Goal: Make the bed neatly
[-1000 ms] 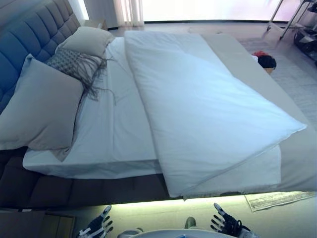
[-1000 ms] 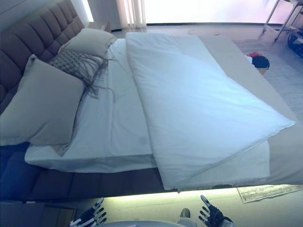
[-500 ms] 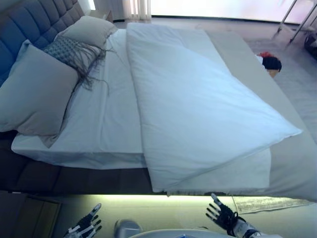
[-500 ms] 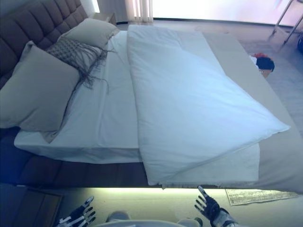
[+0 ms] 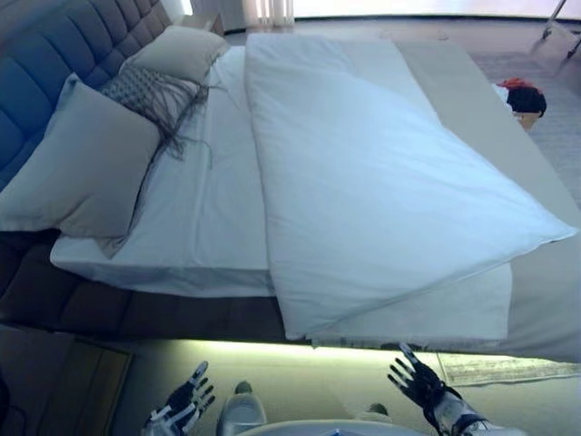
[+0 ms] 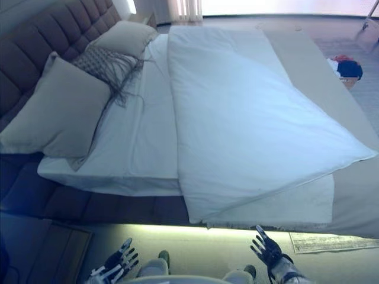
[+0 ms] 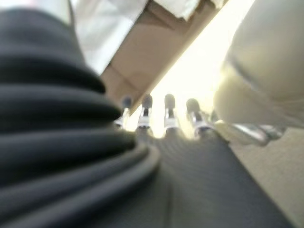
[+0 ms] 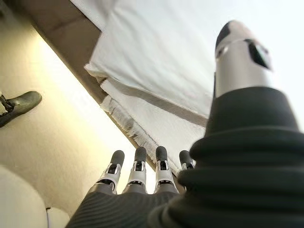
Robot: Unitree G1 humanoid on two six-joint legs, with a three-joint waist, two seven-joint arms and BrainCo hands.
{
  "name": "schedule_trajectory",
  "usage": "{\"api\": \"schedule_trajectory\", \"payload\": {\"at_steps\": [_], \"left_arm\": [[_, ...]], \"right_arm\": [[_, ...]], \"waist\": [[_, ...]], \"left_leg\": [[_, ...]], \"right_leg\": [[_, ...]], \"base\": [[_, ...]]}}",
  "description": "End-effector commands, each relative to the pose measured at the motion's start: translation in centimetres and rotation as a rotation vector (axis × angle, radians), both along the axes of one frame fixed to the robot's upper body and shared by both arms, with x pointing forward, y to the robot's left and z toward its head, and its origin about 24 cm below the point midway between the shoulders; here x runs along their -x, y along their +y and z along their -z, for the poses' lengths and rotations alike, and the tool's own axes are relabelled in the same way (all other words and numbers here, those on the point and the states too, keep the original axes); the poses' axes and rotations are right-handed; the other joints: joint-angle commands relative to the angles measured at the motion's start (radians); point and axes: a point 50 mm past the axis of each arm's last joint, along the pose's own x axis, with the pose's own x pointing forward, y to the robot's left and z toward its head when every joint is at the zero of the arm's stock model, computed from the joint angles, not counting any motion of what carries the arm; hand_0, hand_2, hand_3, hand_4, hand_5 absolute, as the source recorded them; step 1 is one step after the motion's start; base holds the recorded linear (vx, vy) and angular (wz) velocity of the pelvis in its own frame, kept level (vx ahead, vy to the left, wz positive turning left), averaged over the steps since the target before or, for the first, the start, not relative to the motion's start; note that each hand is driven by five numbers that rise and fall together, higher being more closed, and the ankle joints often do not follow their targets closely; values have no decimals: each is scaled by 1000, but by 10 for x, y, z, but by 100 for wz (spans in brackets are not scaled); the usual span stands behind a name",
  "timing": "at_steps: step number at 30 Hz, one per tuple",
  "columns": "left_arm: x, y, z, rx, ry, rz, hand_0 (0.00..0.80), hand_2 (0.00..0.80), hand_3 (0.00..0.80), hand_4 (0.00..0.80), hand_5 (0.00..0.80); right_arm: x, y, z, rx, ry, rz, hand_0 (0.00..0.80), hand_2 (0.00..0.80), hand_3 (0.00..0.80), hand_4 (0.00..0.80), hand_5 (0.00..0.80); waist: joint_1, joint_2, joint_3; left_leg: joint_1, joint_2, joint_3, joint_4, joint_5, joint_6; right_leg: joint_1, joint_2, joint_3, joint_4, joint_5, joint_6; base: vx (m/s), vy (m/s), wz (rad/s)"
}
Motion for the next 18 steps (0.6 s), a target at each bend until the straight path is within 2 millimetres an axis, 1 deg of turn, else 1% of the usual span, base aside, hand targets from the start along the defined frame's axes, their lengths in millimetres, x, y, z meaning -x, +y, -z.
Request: {"api": "schedule_trajectory", "payload": {"at_steps": [1, 2, 3, 5, 6, 8, 9, 11, 12, 13, 15, 17, 18], "left_arm": [[-33, -8, -10, 26, -114, -12, 0, 0, 0, 0, 0], [-35, -7, -11, 27, -122, -19, 0, 0, 0, 0, 0], [-41, -4, -14, 31, -145, -37, 0, 0, 0, 0, 0], [-53, -4, -19, 36, -184, -47, 0, 0, 0, 0, 0], [-63, -3, -25, 36, -217, -48, 0, 0, 0, 0, 0], [-78, 1, -34, 45, -275, -52, 0, 0, 0, 0, 0], [-85, 4, -39, 50, -307, -56, 0, 0, 0, 0, 0], [-98, 6, -49, 60, -361, -65, 0, 0, 0, 0, 0], [-107, 7, -55, 62, -393, -64, 0, 0, 0, 0, 0], [-111, 7, -58, 62, -411, -64, 0, 0, 0, 0, 0], [-117, 8, -63, 60, -423, -57, 0, 0, 0, 0, 0], [-119, 9, -65, 62, -432, -55, 0, 0, 0, 0, 0], [-120, 9, -67, 61, -438, -56, 0, 0, 0, 0, 0]], "right_arm": [[-50, -19, -32, 69, -178, 90, 0, 0, 0, 0, 0], [-54, -20, -35, 75, -188, 96, 0, 0, 0, 0, 0], [-66, -23, -43, 96, -210, 110, 0, 0, 0, 0, 0], [-81, -24, -53, 112, -210, 119, 0, 0, 0, 0, 0], [-93, -24, -61, 88, -219, 111, 0, 0, 0, 0, 0], [-107, -24, -73, 56, -257, 126, 0, 0, 0, 0, 0], [-112, -28, -79, 57, -269, 141, 0, 0, 0, 0, 0], [-122, -34, -90, 73, -291, 170, 0, 0, 0, 0, 0], [-126, -39, -97, 78, -304, 202, 0, 0, 0, 0, 0], [-129, -45, -103, 86, -313, 229, 0, 0, 0, 0, 0], [-131, -55, -111, 104, -310, 267, 0, 0, 0, 0, 0], [-133, -61, -117, 111, -319, 281, 0, 0, 0, 0, 0], [-133, -68, -122, 126, -320, 295, 0, 0, 0, 0, 0]], "waist": [[15, 17, 95], [15, 18, 102], [13, 21, 121], [10, 28, 147], [9, 30, 168], [9, 32, 197], [8, 32, 211], [6, 33, 233], [5, 32, 246], [3, 33, 256], [5, 35, 268], [5, 35, 273], [6, 36, 280]], "left_leg": [[-65, -29, -45, 105, -17, 23], [-74, -30, -48, 115, -20, 23], [-100, -32, -54, 143, -27, 25], [-140, -30, -58, 178, -36, 27], [-170, -30, -62, 203, -41, 29], [-218, -32, -63, 247, -56, 33], [-243, -28, -61, 269, -63, 34], [-292, -21, -57, 312, -77, 38], [-320, -20, -56, 334, -87, 42], [-342, -17, -57, 351, -94, 45], [-381, -13, -56, 389, -116, 50], [-404, -16, -59, 396, -116, 55], [-421, -16, -59, 412, -128, 58]], "right_leg": [[-10, 22, 6, 86, -55, -75], [-20, 21, 9, 95, -57, -76], [-48, 16, 16, 117, -58, -79], [-95, 8, 25, 152, -62, -83], [-132, 2, 33, 181, -63, -85], [-189, -5, 45, 229, -70, -86], [-221, -7, 51, 258, -76, -87], [-288, -14, 64, 315, -84, -87], [-328, -16, 71, 345, -89, -87], [-365, -17, 79, 376, -95, -86], [-428, -28, 98, 438, -111, -81], [-465, -33, 107, 461, -109, -79], [-494, -38, 119, 490, -120, -76]], "base": [[-113, -12, 6], [-138, 7, 5], [-160, 16, 1], [-197, 20, -7], [-186, 3, -10], [-177, -18, -3], [-159, -20, 1], [-140, -28, -1], [-130, -43, 3], [-109, -42, 7], [-52, -32, 4], [-28, -23, -5], [-24, -25, -8]]}}
